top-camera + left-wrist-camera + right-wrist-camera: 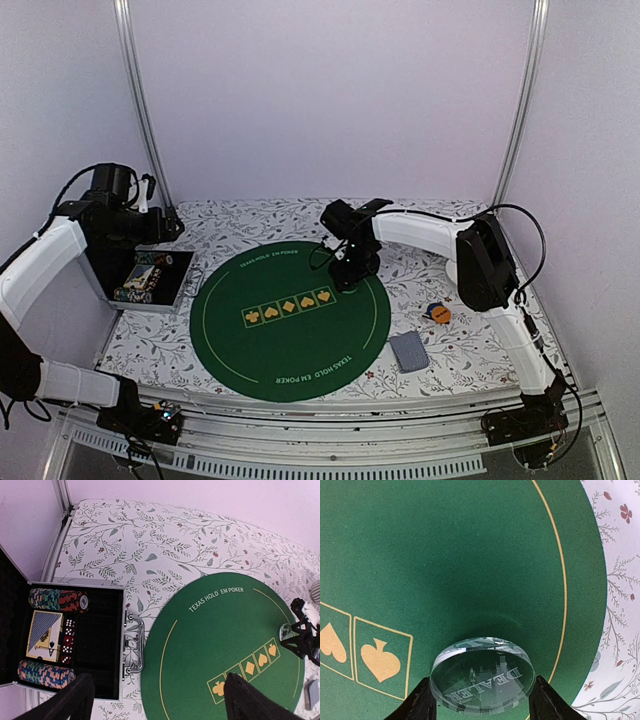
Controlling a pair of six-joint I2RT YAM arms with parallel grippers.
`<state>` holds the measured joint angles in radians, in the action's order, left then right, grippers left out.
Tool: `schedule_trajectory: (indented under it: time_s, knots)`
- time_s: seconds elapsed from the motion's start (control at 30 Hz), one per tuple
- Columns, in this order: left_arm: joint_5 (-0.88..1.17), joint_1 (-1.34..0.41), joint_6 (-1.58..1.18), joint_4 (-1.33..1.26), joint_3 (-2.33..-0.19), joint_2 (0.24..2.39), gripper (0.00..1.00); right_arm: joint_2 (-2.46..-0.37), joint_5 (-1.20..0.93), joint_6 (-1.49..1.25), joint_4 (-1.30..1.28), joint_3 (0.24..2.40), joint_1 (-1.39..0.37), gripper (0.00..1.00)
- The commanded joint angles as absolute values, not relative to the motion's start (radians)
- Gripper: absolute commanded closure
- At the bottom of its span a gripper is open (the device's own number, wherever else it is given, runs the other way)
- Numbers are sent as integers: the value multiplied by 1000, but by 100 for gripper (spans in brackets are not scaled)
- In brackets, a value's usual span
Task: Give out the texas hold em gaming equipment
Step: Place the dealer button on the poker table mat.
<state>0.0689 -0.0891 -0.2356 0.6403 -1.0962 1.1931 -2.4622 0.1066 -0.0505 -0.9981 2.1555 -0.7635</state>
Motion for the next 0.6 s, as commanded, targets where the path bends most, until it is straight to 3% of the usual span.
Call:
schedule_trajectory:
  time_s: [0.0,0.2,0.4,0.57]
  knots:
    - [62,-100,-222,623,-1081,1177,8,-2459,128,-64,-1042,2148,-750,59]
    - [57,-101,-220,623,-1083,1170,8,-2454,123,-68,-1041,2150,-749,42]
    - [60,-104,-220,623,-1086,1170,8,-2422,111,-73,-1050,2151,-749,7]
    - [59,-105,-222,623,-1091,1165,8,-2283,69,-71,-1045,2126,-750,3]
